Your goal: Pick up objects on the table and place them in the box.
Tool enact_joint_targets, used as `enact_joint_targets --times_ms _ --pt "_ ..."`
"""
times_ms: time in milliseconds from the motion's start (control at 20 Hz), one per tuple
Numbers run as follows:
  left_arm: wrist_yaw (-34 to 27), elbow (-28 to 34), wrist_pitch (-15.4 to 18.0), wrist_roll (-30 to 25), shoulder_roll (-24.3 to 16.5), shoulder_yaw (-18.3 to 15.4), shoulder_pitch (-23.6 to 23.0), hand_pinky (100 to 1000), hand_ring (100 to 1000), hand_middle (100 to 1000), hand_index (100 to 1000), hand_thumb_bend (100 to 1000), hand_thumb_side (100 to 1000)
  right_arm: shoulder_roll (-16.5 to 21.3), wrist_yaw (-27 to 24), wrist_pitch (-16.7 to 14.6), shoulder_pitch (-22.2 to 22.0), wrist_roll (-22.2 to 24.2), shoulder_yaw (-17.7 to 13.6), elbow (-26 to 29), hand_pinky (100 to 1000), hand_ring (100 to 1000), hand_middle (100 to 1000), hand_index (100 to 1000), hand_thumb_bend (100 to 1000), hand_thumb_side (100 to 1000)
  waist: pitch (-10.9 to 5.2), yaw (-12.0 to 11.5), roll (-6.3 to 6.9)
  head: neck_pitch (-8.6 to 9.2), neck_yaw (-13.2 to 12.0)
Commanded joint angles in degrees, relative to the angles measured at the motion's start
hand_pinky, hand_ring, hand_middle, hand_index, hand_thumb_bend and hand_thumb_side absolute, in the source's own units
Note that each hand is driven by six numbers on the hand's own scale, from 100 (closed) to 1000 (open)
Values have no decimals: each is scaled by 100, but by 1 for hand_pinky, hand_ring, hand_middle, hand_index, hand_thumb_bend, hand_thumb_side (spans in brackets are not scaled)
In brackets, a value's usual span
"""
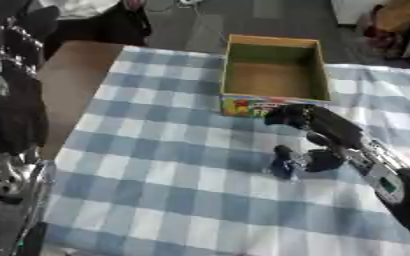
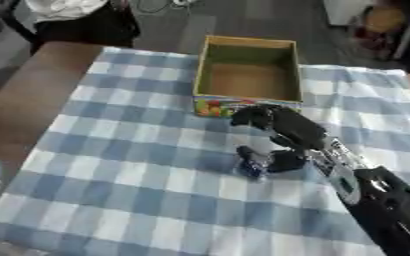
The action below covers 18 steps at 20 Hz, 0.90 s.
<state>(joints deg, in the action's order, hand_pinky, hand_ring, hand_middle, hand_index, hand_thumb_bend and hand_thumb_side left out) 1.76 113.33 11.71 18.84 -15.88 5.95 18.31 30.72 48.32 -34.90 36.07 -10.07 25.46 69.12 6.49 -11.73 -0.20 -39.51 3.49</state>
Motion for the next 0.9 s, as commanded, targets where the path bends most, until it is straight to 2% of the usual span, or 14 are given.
enact_joint_targets --times_ms 50,100,300,900 --pt "-11 88 7 -17 -118 -18 71 858 749 864 853 294 1000 36 64 -22 23 25 -29 21 702 771 794 865 327 1000 -77 2 -1 20 -68" --pt "-12 88 7 -18 -118 -17 72 858 750 864 853 294 1000 28 85 -22 13 39 -29 -2 699 771 797 867 354 1000 -76 2 -1 20 -69" --pt "-13 88 7 -20 -118 -17 73 858 750 864 853 294 1000 -11 179 -35 -37 66 -24 -84 697 771 798 869 371 1000 -71 2 0 3 -70" --pt "-18 82 5 -25 -126 -18 66 858 750 865 854 291 1000 -86 568 -67 -114 -77 -74 -303 704 776 808 874 367 1000 -58 6 9 -24 -73"
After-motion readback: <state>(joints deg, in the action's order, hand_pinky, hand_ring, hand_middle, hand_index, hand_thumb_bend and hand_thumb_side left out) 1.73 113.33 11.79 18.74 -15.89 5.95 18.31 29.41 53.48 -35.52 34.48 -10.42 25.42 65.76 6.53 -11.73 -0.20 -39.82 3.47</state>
